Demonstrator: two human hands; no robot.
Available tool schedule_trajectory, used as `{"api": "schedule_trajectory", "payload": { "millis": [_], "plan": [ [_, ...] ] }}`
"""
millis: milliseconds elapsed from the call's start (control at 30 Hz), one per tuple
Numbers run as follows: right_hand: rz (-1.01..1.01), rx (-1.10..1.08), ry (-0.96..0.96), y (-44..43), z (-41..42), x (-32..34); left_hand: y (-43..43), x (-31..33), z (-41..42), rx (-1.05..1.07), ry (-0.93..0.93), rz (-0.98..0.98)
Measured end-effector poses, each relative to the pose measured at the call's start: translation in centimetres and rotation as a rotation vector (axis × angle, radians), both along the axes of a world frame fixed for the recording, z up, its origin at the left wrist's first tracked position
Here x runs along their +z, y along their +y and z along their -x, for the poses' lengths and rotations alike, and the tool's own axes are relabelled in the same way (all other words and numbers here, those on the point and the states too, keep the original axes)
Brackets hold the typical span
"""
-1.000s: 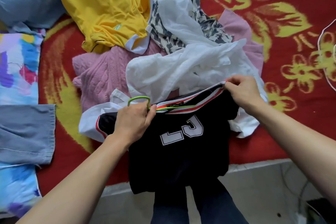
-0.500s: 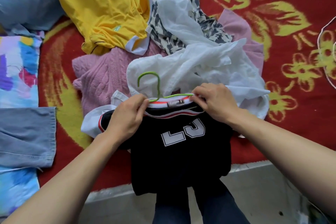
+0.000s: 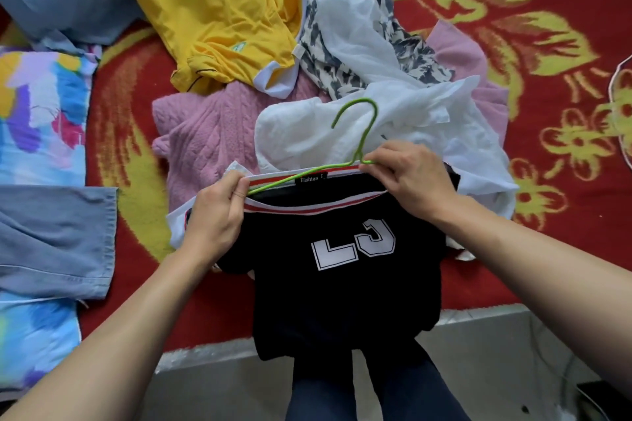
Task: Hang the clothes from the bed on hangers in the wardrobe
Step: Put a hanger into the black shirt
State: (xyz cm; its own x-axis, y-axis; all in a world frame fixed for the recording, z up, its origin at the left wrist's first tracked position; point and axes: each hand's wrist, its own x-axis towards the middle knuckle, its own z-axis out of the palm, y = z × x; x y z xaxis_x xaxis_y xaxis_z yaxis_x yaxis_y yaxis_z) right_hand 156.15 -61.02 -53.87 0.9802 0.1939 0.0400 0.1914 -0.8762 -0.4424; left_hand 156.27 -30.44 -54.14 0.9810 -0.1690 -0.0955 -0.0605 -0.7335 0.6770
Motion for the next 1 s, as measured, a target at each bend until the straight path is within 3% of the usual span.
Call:
{"api": "schedule_trajectory", "payload": {
  "millis": [267,467,633,833,1000],
  "plan": [
    [-0.099,0.070,0.011,0.9,0.0,7.3,-2.6,5.3,-1.1,-0.164,-0.040,0.038],
    [-0.196,0.064,-0.079,1.1,-1.2,18.8,-3.3,17.4,-2.2,-0.253,-0.154,0.074],
    [-0.105,0.059,-0.186,1.5,-1.3,29.9,-2.0,26.8,-2.1,-0.297,-0.411,-0.136],
    [-0.044,0.254,-0.186,3.3,0.3,41.5,0.6,35.8,1.3,-0.143,-0.569,-0.212],
    [-0.031,0.487,-0.205,6.5,3.4,44.9,3.8,38.9,8.7,0.133,-0.584,-0.246]
  ]
}}
